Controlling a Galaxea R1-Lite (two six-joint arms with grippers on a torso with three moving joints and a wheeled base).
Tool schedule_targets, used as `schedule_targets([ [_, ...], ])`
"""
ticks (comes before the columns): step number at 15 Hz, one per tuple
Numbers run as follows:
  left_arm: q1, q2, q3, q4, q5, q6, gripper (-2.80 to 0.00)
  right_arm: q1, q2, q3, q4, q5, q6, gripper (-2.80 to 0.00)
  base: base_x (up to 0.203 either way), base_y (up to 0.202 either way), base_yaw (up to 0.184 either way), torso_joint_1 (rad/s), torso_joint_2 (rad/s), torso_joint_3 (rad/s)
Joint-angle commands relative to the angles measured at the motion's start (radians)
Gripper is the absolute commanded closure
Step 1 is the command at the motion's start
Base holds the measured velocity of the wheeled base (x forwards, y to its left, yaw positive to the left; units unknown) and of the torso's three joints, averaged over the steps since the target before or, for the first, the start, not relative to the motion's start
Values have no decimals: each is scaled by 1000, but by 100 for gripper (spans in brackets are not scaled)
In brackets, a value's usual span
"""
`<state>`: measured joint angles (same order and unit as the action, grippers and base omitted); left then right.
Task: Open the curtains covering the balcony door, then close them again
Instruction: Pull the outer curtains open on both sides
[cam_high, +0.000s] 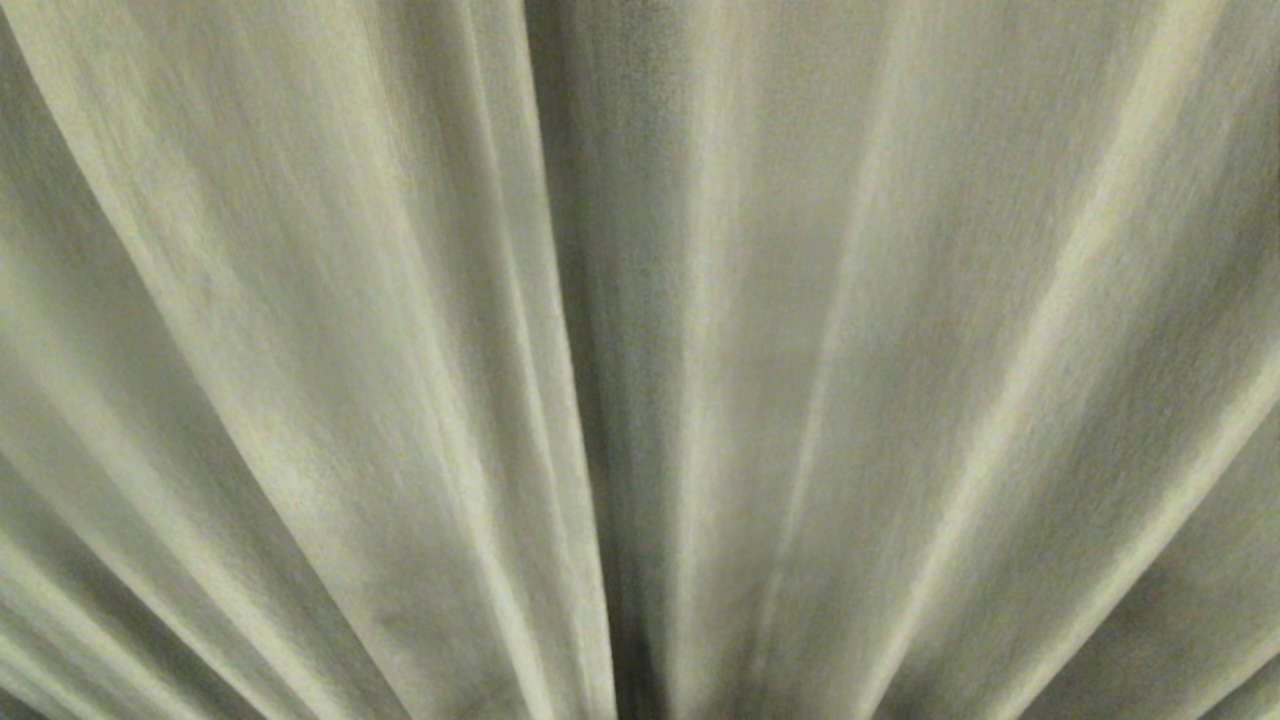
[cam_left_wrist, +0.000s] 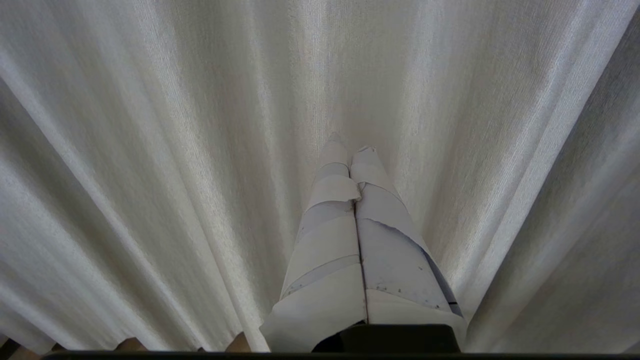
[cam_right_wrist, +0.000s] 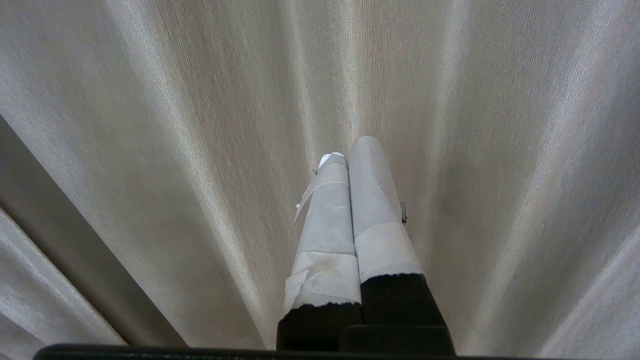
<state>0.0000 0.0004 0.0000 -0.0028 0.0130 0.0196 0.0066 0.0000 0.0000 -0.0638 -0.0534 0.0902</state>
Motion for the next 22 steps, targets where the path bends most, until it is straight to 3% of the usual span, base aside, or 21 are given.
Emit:
schedule_targets([
  [1,0,0,0,-2,1,0,0,1,0,0,-1,0,0,0,0,0,0,0,0,0],
  [22,0,0,0,0,2,0,0,0,0,0,-1,0,0,0,0,0,0,0,0,0],
])
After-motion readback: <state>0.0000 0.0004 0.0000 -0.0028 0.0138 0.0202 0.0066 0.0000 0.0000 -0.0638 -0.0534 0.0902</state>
